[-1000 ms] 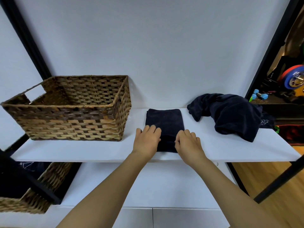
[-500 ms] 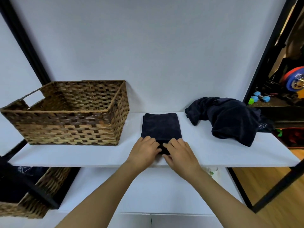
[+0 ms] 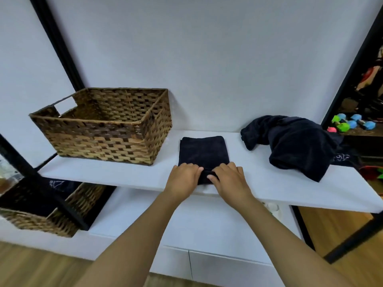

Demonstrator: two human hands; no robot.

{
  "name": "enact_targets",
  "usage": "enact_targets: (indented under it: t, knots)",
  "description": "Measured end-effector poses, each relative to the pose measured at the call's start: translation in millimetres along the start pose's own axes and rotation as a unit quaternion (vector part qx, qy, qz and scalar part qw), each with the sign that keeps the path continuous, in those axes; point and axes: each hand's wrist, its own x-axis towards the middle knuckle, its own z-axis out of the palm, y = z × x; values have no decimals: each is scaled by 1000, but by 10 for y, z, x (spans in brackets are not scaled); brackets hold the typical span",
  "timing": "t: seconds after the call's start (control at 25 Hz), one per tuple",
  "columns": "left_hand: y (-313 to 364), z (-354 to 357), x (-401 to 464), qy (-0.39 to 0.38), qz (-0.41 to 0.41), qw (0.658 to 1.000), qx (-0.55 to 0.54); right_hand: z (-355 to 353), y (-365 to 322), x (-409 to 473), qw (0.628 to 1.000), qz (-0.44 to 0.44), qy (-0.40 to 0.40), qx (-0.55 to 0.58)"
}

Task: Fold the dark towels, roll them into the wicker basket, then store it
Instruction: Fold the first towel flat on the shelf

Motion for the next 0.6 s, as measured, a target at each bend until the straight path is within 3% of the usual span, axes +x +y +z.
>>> enact_targets:
  t: [0.08,0.24,0.32,0.48,0.6]
  knots:
    - [28,75,-96,-7,-23,1000,-4,12,-56,-107,997,13,-79,1]
    - [112,277,-293,88,38,993,76,-161,-97,37,982,53,-175,48]
    - [71,258,-208,144,68,984,81,-281,-52,249,977,71,-163,115]
    - [-82,315,-289,102,122,985,61,-111,34,169,972,122,-109,169]
    - [-181,324,-327,86,146,983,73,119,18,86,983,107,-64,132]
